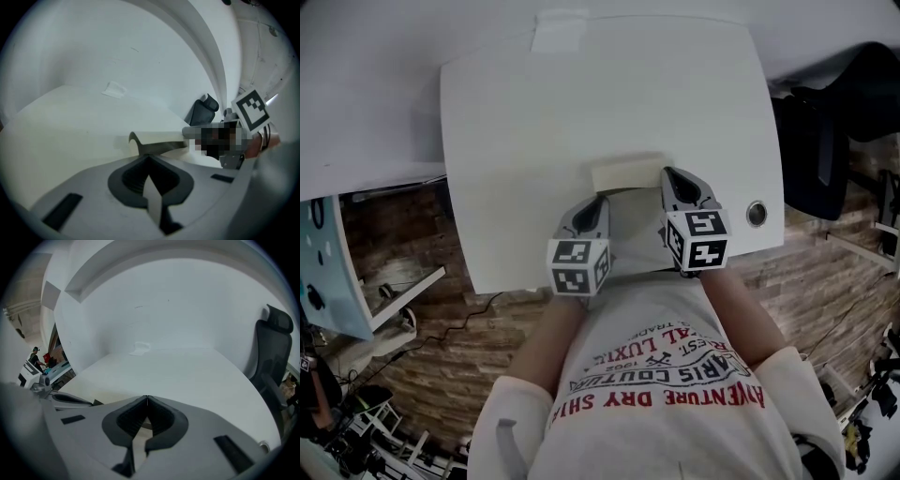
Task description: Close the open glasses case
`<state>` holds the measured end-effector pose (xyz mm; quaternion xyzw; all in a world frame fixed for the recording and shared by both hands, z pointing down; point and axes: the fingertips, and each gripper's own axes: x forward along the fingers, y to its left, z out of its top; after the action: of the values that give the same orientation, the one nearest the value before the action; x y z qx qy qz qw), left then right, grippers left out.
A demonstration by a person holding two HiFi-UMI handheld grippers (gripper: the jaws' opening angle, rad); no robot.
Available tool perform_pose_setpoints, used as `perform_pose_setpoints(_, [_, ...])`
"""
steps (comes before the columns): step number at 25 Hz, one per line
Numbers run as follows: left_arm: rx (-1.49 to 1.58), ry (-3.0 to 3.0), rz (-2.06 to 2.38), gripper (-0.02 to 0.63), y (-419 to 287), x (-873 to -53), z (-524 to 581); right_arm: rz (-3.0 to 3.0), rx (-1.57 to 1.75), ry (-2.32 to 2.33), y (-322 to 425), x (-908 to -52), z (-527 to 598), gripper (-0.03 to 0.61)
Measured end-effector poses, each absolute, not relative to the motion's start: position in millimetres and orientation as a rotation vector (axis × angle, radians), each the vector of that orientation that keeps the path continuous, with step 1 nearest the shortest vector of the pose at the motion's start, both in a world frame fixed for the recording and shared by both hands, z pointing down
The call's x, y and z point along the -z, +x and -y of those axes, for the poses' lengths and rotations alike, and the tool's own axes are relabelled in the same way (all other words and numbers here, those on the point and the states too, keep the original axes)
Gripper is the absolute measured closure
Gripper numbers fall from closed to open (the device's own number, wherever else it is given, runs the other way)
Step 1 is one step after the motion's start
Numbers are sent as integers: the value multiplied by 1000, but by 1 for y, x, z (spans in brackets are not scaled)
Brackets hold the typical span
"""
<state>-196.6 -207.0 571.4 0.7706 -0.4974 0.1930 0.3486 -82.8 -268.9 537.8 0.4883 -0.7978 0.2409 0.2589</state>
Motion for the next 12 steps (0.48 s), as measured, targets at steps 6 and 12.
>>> perform_pose_setpoints(6, [-503,2004,1277,615,-195,-572,208,2141,-649,1311,-80,-545,261,566])
perform_pose_setpoints(12, [-513,2000,1248,615,-196,-572,205,2133,-622,1305,-81,-547,257,566])
